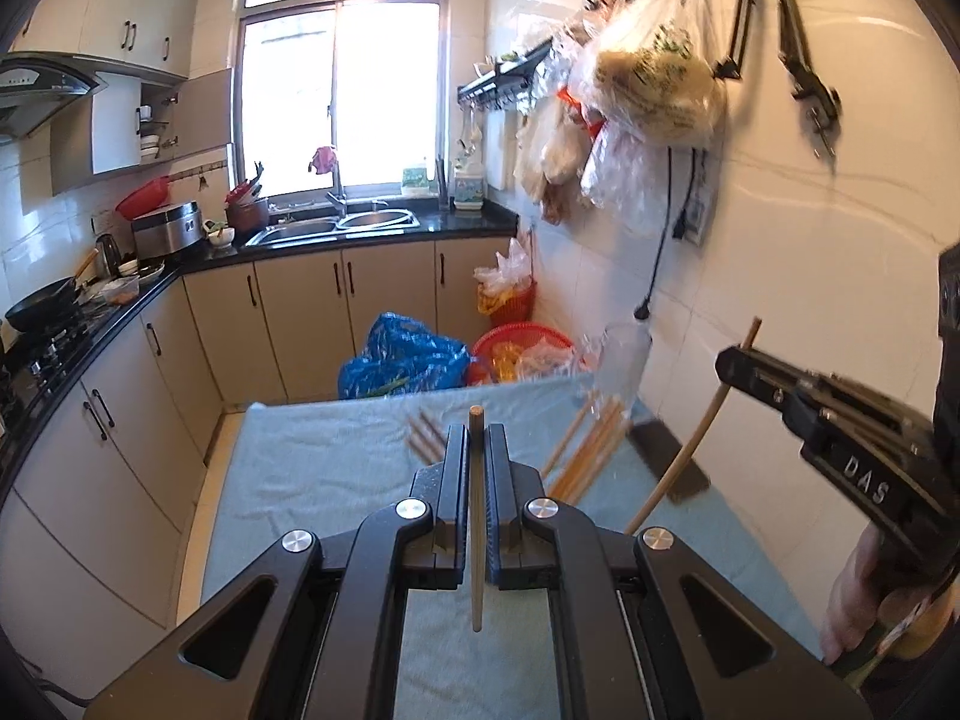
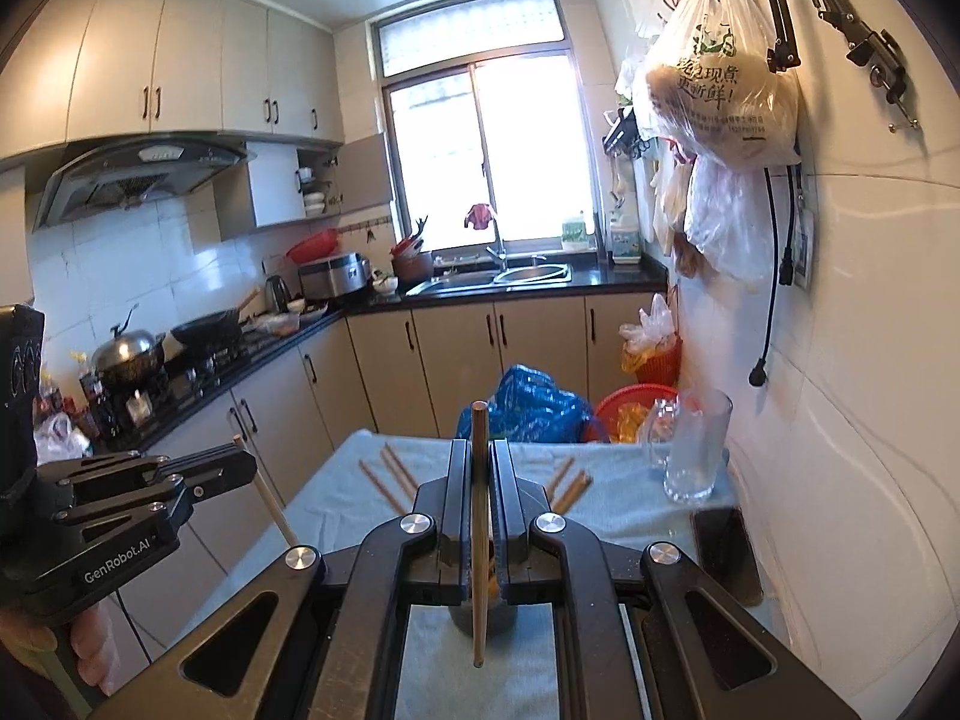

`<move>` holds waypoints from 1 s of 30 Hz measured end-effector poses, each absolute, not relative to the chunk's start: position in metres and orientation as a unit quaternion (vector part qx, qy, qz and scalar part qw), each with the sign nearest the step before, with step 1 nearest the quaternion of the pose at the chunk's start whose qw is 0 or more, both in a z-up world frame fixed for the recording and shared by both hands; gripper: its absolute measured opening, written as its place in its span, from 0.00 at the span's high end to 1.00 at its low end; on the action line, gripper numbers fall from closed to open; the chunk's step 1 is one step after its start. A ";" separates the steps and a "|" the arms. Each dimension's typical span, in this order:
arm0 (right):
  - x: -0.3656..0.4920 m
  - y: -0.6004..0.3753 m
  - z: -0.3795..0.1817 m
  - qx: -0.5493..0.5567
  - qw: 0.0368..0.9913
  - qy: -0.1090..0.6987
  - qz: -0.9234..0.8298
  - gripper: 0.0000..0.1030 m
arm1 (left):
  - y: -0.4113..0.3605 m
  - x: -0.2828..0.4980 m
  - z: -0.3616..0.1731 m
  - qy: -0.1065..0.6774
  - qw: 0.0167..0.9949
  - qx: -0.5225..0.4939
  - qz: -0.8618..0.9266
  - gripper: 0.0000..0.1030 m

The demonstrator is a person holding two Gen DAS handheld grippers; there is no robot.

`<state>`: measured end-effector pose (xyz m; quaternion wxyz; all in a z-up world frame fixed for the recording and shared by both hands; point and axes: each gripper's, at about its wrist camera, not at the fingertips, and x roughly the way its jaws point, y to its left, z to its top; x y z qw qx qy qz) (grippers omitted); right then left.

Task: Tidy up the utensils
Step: 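Lower the left gripper's chopstick into the grey cup while the right gripper lowers its own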

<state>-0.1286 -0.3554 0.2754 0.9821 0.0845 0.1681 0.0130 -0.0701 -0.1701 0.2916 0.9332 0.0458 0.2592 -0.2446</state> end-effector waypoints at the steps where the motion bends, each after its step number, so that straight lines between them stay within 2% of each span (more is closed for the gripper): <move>1: -0.123 -0.357 0.278 0.086 0.982 0.165 0.011 0.94 | -0.171 -0.066 0.295 0.257 0.934 0.042 -0.246 0.96; 12: -0.075 -0.376 0.278 0.115 0.981 0.154 -0.001 0.94 | -0.190 -0.024 0.312 0.241 0.936 0.008 -0.256 0.96; 23: -0.046 -0.381 0.234 0.140 0.973 0.184 0.000 0.94 | -0.200 0.010 0.269 0.270 0.926 -0.024 -0.263 0.96; 30: -0.048 -0.380 0.210 0.145 0.967 0.209 0.003 0.93 | -0.194 -0.001 0.246 0.287 0.921 -0.023 -0.262 0.96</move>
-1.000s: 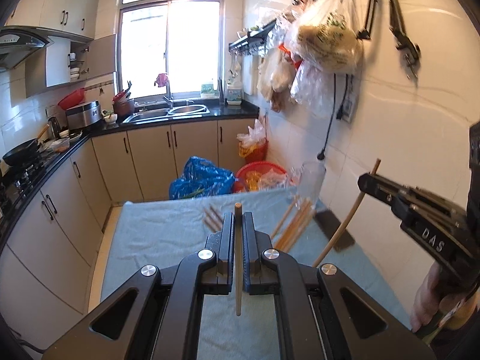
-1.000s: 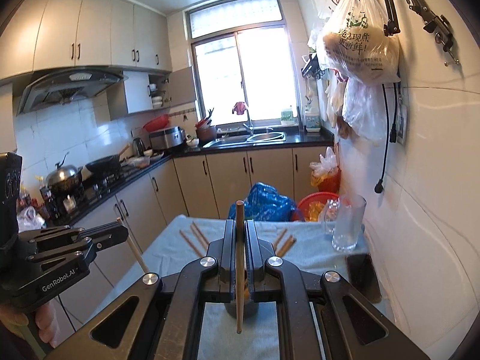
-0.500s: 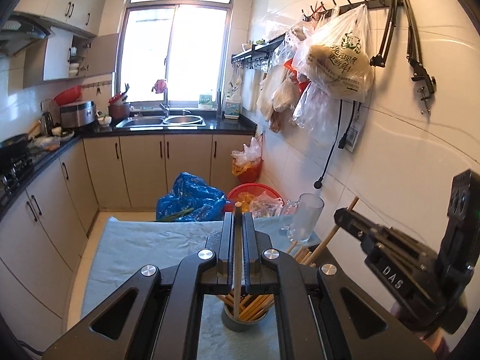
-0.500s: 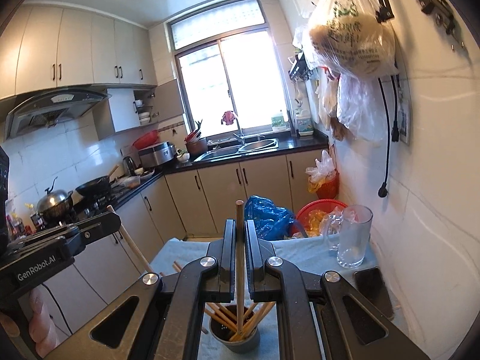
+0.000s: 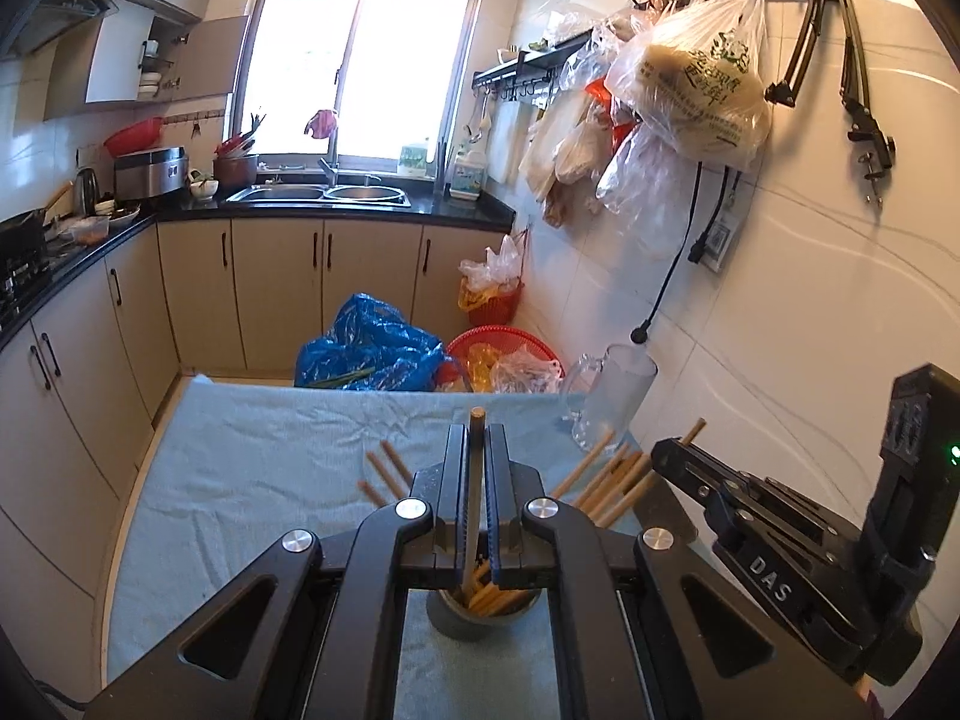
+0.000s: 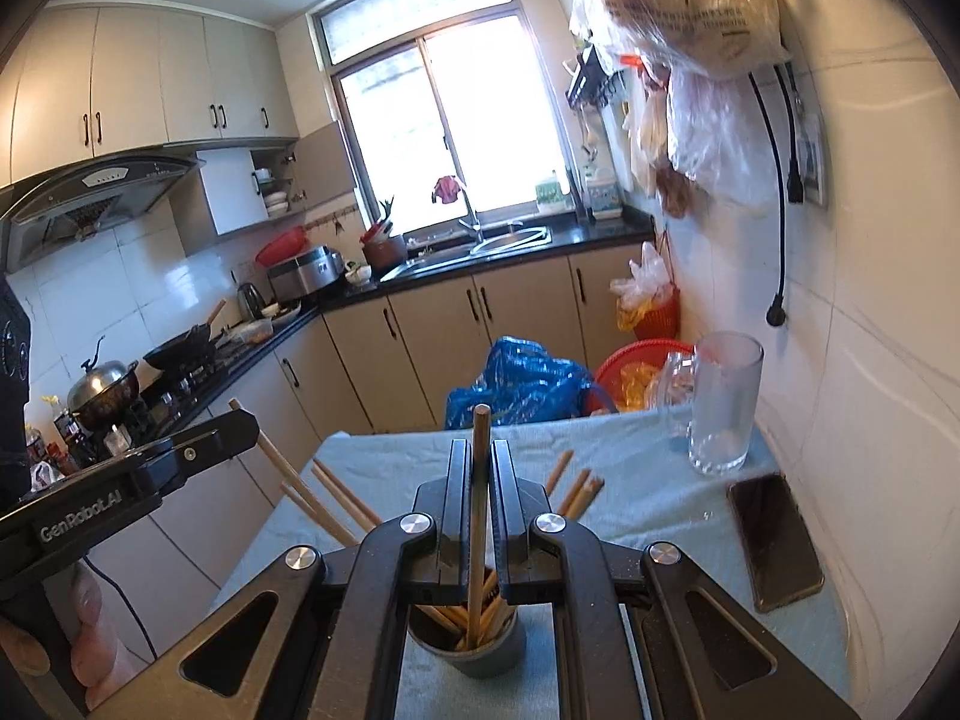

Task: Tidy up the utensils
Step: 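Lower the left gripper's chopstick into the grey cup while the right gripper lowers its own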

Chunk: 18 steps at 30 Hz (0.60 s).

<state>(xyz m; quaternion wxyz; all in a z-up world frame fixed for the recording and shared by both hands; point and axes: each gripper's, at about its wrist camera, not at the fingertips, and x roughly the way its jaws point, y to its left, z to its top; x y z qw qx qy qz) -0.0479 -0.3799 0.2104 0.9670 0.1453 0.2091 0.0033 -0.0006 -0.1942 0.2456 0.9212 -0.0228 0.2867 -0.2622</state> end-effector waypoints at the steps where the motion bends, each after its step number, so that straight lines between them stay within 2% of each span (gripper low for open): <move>1: -0.048 -0.379 0.206 0.146 0.966 0.214 0.003 0.93 | -0.193 -0.005 0.242 0.287 0.922 -0.020 -0.260 0.96; 18: -0.049 -0.373 0.176 0.152 0.957 0.245 -0.005 0.93 | -0.172 -0.024 0.190 0.318 0.923 -0.007 -0.216 0.96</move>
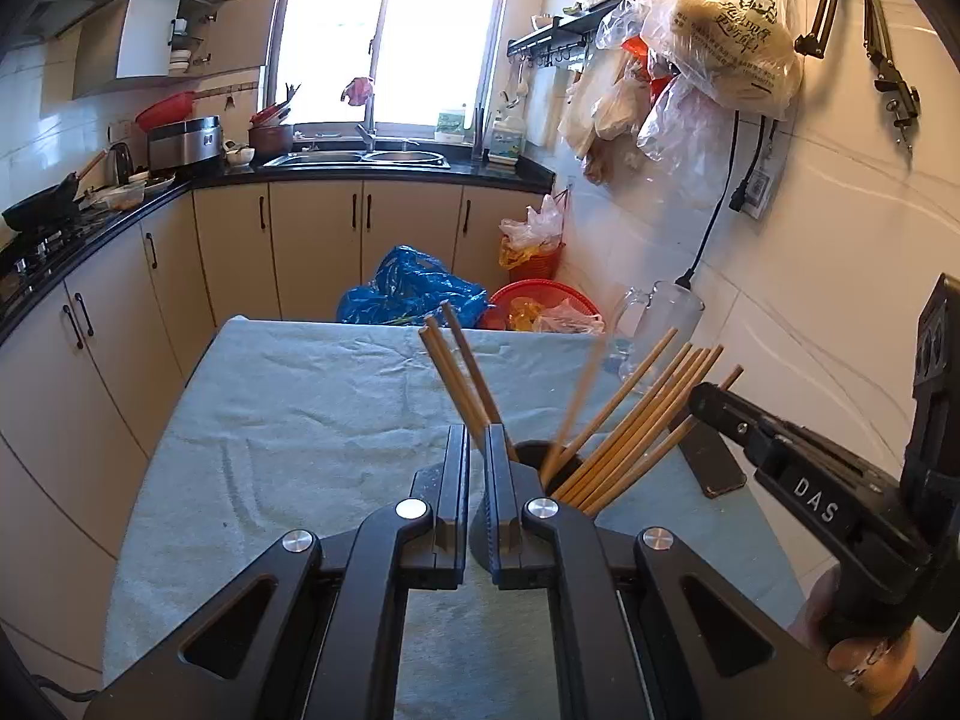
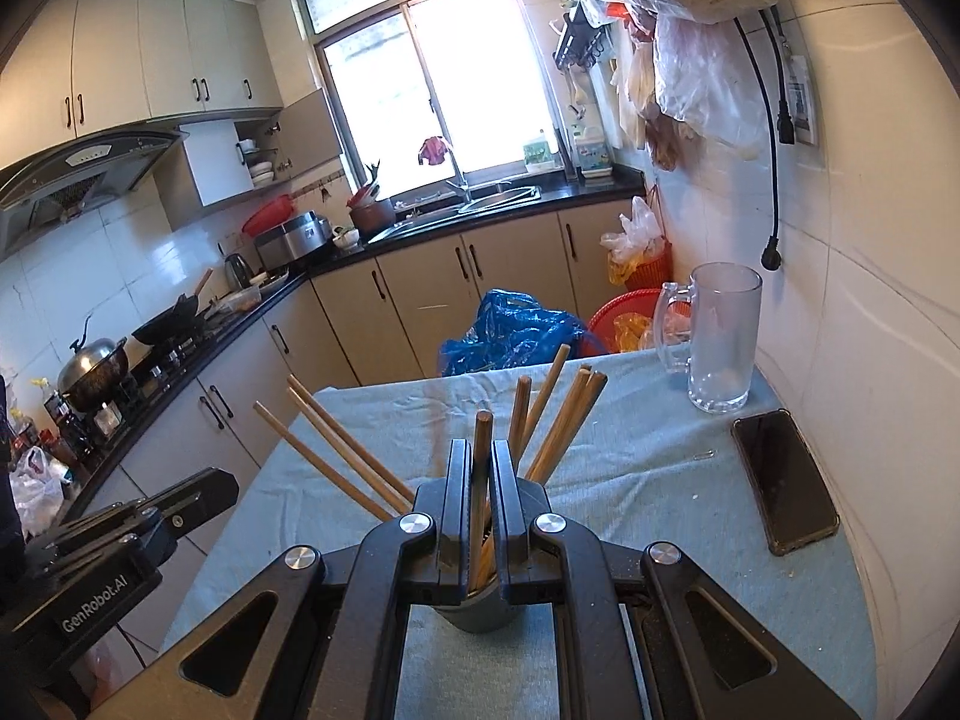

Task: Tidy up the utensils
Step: 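Lower the left gripper's chopstick into the grey cup while the right gripper lowers its own, then open both grippers over the grey cup to release the chopsticks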

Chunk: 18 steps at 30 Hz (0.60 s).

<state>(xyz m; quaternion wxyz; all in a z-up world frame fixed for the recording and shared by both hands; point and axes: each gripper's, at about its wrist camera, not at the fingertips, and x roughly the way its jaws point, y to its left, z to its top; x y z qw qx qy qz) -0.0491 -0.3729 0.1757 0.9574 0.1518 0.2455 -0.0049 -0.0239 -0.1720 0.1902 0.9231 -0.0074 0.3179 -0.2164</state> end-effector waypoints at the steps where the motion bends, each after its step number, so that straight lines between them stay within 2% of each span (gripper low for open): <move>1: -0.049 -0.373 0.175 0.152 0.957 0.246 -0.005 0.93 | -0.171 -0.024 0.189 0.318 0.923 -0.007 -0.215 0.96; 10: -0.049 -0.370 0.177 0.156 0.957 0.246 -0.005 0.93 | -0.168 -0.025 0.188 0.313 0.922 -0.002 -0.227 0.95; 12: -0.051 -0.373 0.176 0.163 0.956 0.244 -0.006 0.93 | -0.172 -0.023 0.188 0.315 0.919 0.000 -0.236 0.90; 14: -0.052 -0.376 0.173 0.170 0.955 0.244 -0.006 0.93 | -0.176 -0.019 0.186 0.317 0.915 -0.001 -0.248 0.74; 16: -0.052 -0.378 0.170 0.174 0.953 0.247 -0.007 0.93 | -0.179 -0.012 0.182 0.321 0.912 -0.005 -0.255 0.67; 18: -0.051 -0.379 0.169 0.176 0.953 0.247 -0.008 0.93 | -0.180 -0.002 0.177 0.335 0.908 -0.014 -0.252 0.65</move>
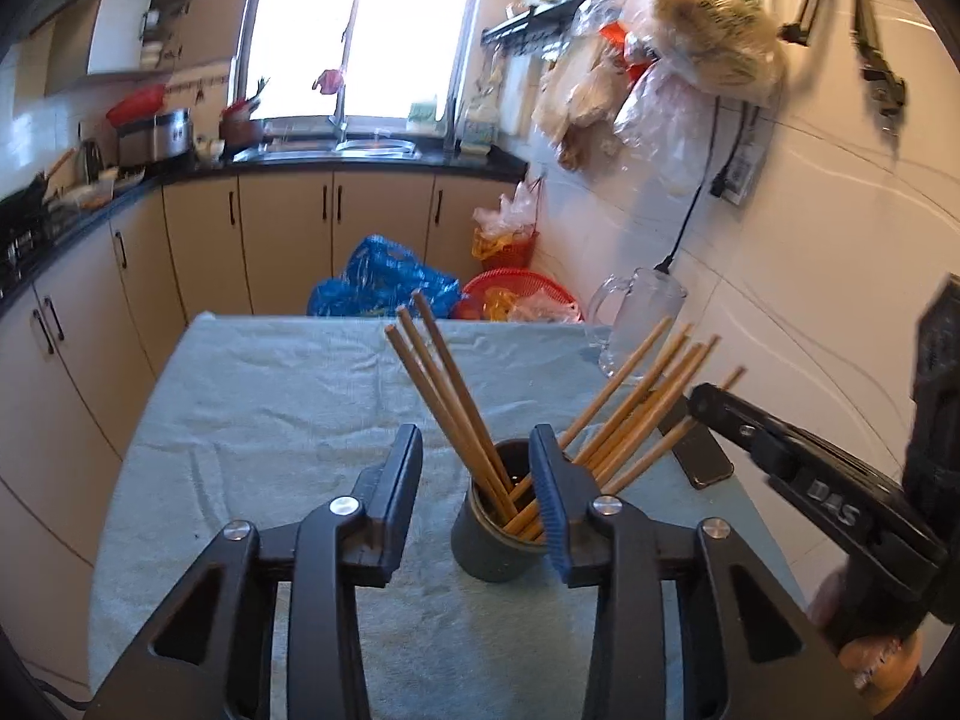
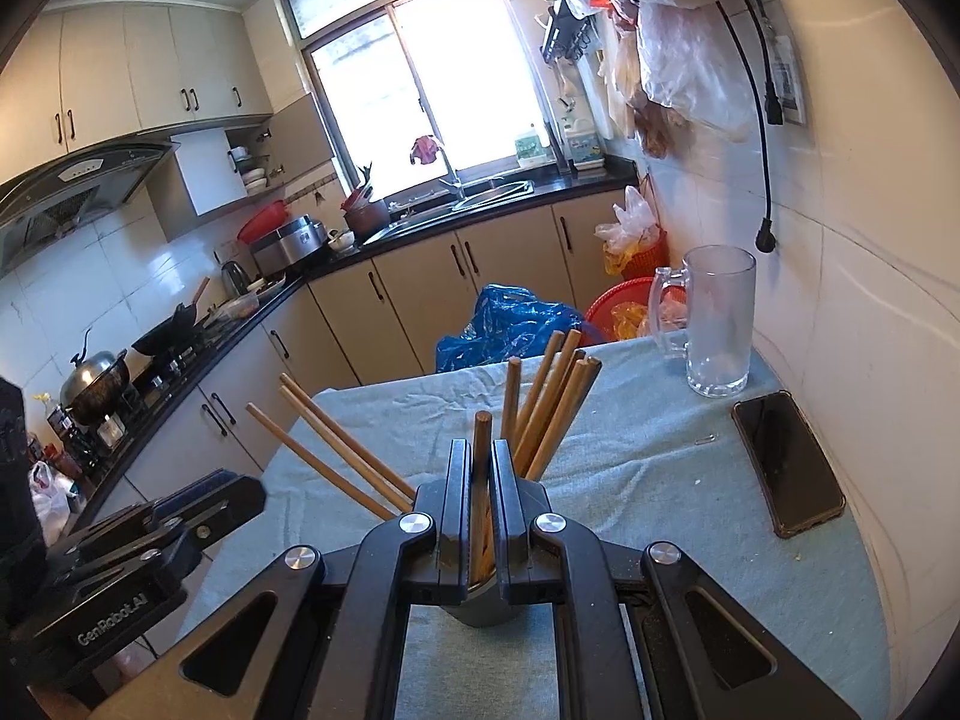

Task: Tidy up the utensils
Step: 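Open both grippers over the grey cup to release the chopsticks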

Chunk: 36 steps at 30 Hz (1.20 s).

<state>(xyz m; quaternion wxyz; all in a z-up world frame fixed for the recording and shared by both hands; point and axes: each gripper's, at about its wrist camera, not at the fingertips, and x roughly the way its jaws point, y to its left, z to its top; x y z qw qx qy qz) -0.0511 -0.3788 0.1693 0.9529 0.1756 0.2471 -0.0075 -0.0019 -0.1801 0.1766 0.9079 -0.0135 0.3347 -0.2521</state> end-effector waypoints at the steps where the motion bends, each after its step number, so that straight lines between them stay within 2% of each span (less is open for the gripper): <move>1: -0.051 -0.379 0.169 0.177 0.953 0.248 -0.006 0.93 | -0.178 0.004 0.174 0.342 0.905 -0.026 -0.251 0.65; 3: -0.050 -0.379 0.170 0.178 0.952 0.249 -0.002 0.93 | -0.172 0.016 0.169 0.350 0.903 -0.052 -0.244 0.60; 5: -0.049 -0.379 0.171 0.176 0.952 0.249 0.002 0.93 | -0.168 0.025 0.166 0.346 0.905 -0.068 -0.238 0.48; 7: -0.048 -0.379 0.170 0.176 0.952 0.250 0.005 0.93 | -0.168 0.033 0.165 0.337 0.911 -0.070 -0.225 0.44; 14: -0.044 -0.381 0.167 0.177 0.951 0.252 0.011 0.93 | -0.167 0.061 0.165 0.334 0.913 -0.077 -0.219 0.44; 15: -0.043 -0.381 0.168 0.177 0.951 0.252 0.012 0.93 | -0.167 0.063 0.166 0.336 0.912 -0.078 -0.222 0.46; 16: -0.043 -0.381 0.168 0.175 0.951 0.253 0.012 0.93 | -0.168 0.064 0.166 0.336 0.911 -0.076 -0.224 0.59; 17: -0.042 -0.381 0.168 0.175 0.952 0.253 0.012 0.93 | -0.169 0.065 0.167 0.337 0.911 -0.072 -0.227 0.78; 18: -0.042 -0.381 0.168 0.174 0.952 0.253 0.013 0.93 | -0.170 0.066 0.167 0.341 0.908 -0.068 -0.232 0.88; 19: -0.041 -0.381 0.168 0.173 0.952 0.253 0.013 0.93 | -0.172 0.065 0.167 0.346 0.905 -0.067 -0.238 0.91; 36: -0.049 -0.374 0.186 0.158 0.962 0.225 0.004 0.93 | -0.182 0.008 0.208 0.300 0.918 -0.045 -0.255 0.95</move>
